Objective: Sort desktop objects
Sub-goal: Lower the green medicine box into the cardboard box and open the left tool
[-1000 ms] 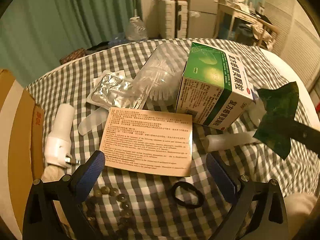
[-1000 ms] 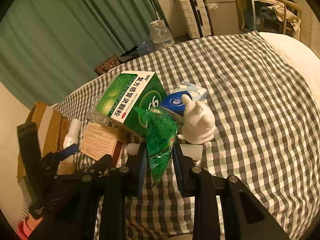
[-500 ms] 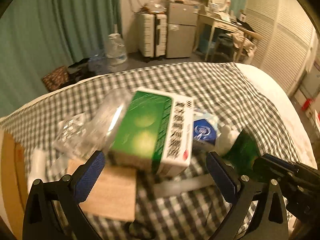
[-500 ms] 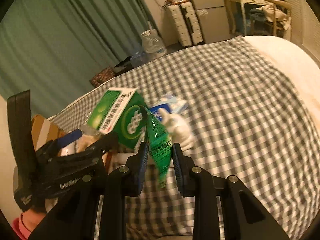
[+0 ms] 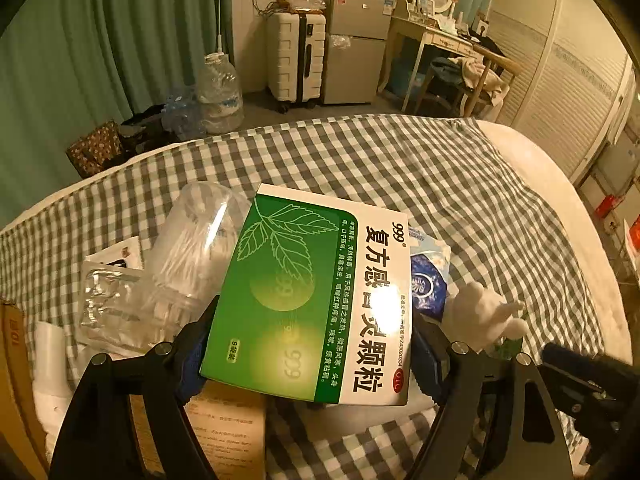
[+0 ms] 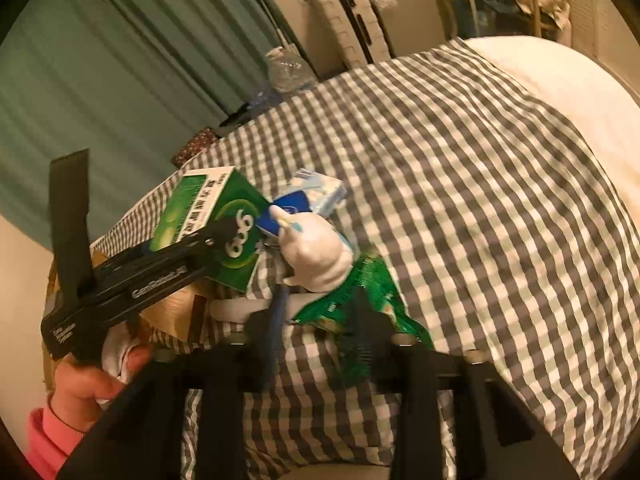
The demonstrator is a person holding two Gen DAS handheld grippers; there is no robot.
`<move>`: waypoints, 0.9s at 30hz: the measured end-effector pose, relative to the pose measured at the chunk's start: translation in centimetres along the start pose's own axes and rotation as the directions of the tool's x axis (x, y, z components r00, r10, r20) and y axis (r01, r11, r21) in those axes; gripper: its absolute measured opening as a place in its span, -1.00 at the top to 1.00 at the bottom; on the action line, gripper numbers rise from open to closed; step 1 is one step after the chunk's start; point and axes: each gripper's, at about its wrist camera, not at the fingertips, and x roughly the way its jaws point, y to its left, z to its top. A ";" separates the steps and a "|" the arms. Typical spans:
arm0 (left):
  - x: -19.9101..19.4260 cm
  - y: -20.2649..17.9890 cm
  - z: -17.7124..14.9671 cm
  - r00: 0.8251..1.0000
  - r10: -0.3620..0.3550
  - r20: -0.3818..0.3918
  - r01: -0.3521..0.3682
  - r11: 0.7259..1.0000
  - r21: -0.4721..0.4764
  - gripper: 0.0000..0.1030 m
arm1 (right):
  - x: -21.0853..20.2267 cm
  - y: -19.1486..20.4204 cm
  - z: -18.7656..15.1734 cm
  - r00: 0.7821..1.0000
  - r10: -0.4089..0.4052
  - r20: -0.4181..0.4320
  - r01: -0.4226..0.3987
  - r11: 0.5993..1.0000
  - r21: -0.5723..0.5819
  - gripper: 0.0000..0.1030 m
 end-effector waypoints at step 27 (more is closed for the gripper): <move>-15.1 5.0 -4.2 0.991 0.058 0.119 -0.044 0.993 -0.113 -0.57 | -2.8 2.7 -1.0 0.991 -0.114 -0.065 0.106 0.988 -0.115 0.66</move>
